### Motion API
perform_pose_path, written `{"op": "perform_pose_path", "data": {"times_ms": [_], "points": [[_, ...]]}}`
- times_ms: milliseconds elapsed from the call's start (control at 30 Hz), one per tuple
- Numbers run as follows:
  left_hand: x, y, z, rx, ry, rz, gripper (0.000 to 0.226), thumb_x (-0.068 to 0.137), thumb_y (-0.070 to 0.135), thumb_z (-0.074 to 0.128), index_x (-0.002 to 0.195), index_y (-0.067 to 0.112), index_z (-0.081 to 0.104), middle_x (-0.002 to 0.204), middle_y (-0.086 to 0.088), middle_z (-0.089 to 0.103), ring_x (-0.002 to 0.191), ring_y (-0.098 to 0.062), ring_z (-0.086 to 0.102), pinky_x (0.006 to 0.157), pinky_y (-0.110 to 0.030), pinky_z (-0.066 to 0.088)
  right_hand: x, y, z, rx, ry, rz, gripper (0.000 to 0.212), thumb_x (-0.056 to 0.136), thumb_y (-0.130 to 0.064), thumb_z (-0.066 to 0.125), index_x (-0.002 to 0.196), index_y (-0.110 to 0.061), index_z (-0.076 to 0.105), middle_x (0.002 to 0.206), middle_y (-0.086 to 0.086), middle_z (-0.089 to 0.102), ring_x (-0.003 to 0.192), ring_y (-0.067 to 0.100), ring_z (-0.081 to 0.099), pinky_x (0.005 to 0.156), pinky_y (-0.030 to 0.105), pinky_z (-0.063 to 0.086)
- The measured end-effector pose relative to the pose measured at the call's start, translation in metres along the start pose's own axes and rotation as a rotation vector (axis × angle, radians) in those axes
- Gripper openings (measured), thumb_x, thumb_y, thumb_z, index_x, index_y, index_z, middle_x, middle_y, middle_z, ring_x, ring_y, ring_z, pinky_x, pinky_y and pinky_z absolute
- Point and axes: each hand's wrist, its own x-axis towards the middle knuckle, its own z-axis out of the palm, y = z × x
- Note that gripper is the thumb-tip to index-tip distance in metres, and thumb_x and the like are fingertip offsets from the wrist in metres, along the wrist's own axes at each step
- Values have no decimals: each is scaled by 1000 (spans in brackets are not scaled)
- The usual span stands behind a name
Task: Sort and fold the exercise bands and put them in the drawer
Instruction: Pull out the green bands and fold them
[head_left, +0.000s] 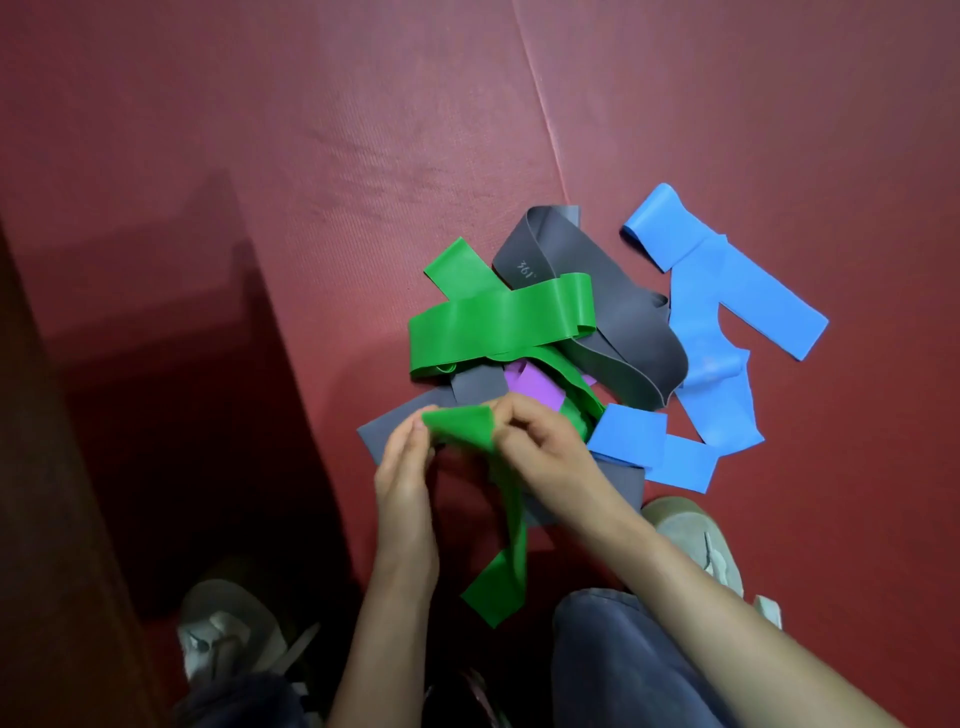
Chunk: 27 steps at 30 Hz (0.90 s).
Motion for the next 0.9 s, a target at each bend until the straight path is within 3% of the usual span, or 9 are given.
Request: {"op": "perform_pose_path", "data": {"times_ms": [100, 267, 367, 467, 567, 667, 700, 800, 900], "points": [[-8, 12, 14, -127, -244, -82, 44, 75, 44, 40, 90, 11, 64, 76, 0, 73, 70, -8, 68, 64, -18, 54, 8, -13, -3, 222, 3, 155, 13, 70, -15, 42, 58, -17, 38, 39, -14, 38, 41, -2, 30, 43, 10, 26], [-10, 24, 19, -31, -344, -63, 32, 80, 25, 44, 76, 12, 72, 68, 4, 73, 64, -3, 68, 59, -14, 53, 10, -11, 2, 387, 66, 198, 12, 71, -20, 44, 60, -16, 41, 39, -12, 44, 39, -3, 36, 42, 8, 29], [-7, 29, 18, 75, -334, 37, 35, 93, 15, 35, 81, 16, 68, 67, 11, 73, 66, 0, 67, 61, -12, 52, 3, 4, -3, 436, -7, 236, 16, 72, -36, 55, 72, -20, 56, 60, -13, 55, 54, -2, 48, 52, 12, 39], [-4, 43, 20, 121, -332, 123, 29, 91, 19, 36, 85, 17, 64, 70, 12, 73, 73, 0, 68, 71, -16, 55, -9, 20, -7, 270, -229, 241, 17, 81, -23, 54, 96, -18, 60, 86, -7, 63, 78, -1, 59, 77, 17, 48], [-2, 54, 22, 143, -336, 130, 29, 93, 21, 34, 84, 17, 62, 66, 9, 73, 64, -4, 68, 60, -19, 56, -17, 31, -4, 93, -346, 312, 18, 85, -8, 57, 102, -6, 61, 93, -3, 66, 84, 0, 60, 86, 23, 49], [0, 56, 21, 164, -336, 113, 28, 95, 20, 34, 85, 16, 61, 65, 8, 73, 58, -6, 68, 55, -19, 55, -20, 37, 1, 71, -404, 452, 32, 84, -18, 55, 105, 6, 58, 103, 31, 64, 88, 23, 57, 87, 42, 44], [0, 55, 19, 171, -328, 107, 28, 95, 20, 35, 85, 16, 61, 65, 8, 73, 57, -6, 68, 55, -20, 55, -21, 38, 1, 88, -441, 499, 34, 82, -21, 54, 105, 5, 58, 104, 36, 62, 88, 25, 56, 85, 41, 44], [3, 52, 17, 168, -315, 78, 28, 95, 22, 35, 86, 16, 61, 67, 8, 73, 57, -8, 68, 55, -22, 55, -20, 35, 0, -28, -464, 538, 21, 88, -24, 55, 103, -9, 58, 85, 15, 66, 69, 11, 62, 65, 26, 51], [5, 50, 19, 144, -324, 42, 26, 95, 21, 36, 87, 17, 60, 67, 7, 73, 57, -8, 68, 57, -25, 56, -20, 27, -4, -659, -360, 301, 43, 86, -38, 55, 122, -17, 43, 106, 9, 66, 92, 27, 63, 78, 38, 50]]}}
